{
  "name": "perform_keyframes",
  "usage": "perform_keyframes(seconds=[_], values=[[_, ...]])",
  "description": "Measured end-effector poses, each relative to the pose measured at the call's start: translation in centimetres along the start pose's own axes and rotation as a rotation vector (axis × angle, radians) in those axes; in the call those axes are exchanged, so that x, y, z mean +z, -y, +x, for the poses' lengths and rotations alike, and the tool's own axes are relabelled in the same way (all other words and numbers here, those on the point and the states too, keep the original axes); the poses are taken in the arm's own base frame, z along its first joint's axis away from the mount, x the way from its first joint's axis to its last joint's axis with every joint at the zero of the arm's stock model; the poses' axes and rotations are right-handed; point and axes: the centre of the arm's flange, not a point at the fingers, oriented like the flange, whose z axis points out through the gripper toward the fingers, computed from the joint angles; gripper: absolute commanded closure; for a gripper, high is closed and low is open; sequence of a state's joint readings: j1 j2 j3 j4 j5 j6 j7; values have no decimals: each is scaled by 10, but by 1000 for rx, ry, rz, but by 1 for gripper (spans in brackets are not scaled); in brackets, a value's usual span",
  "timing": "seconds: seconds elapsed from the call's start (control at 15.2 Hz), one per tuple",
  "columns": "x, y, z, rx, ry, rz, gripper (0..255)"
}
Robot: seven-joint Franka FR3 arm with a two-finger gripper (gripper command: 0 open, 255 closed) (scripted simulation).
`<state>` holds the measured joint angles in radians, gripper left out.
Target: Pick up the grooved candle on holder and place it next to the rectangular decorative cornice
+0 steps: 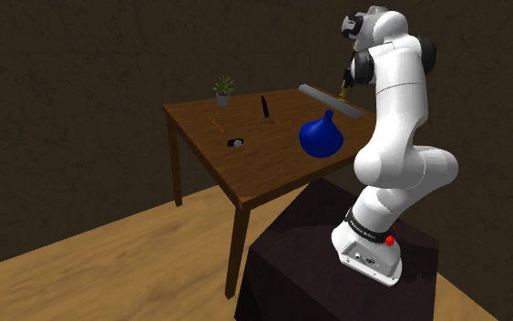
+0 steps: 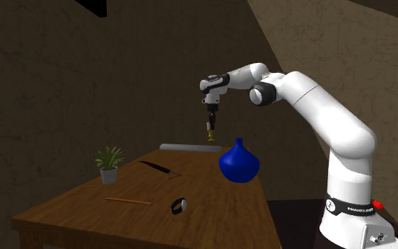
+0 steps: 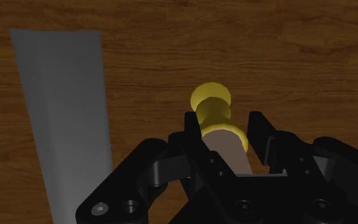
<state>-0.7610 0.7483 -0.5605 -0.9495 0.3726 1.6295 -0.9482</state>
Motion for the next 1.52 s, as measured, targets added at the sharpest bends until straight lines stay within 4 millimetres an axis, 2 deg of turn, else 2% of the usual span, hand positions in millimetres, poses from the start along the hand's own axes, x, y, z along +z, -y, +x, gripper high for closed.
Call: perform_keyframes(seconds=[0.07,0.2,1.19,1.52], values=[[7,-12,-2,1,2,2,255],[18,-17,-2,0,2,3,255],[96,-17,-3,-1,1,3,255],[105,-17,-3,-1,1,3,255]])
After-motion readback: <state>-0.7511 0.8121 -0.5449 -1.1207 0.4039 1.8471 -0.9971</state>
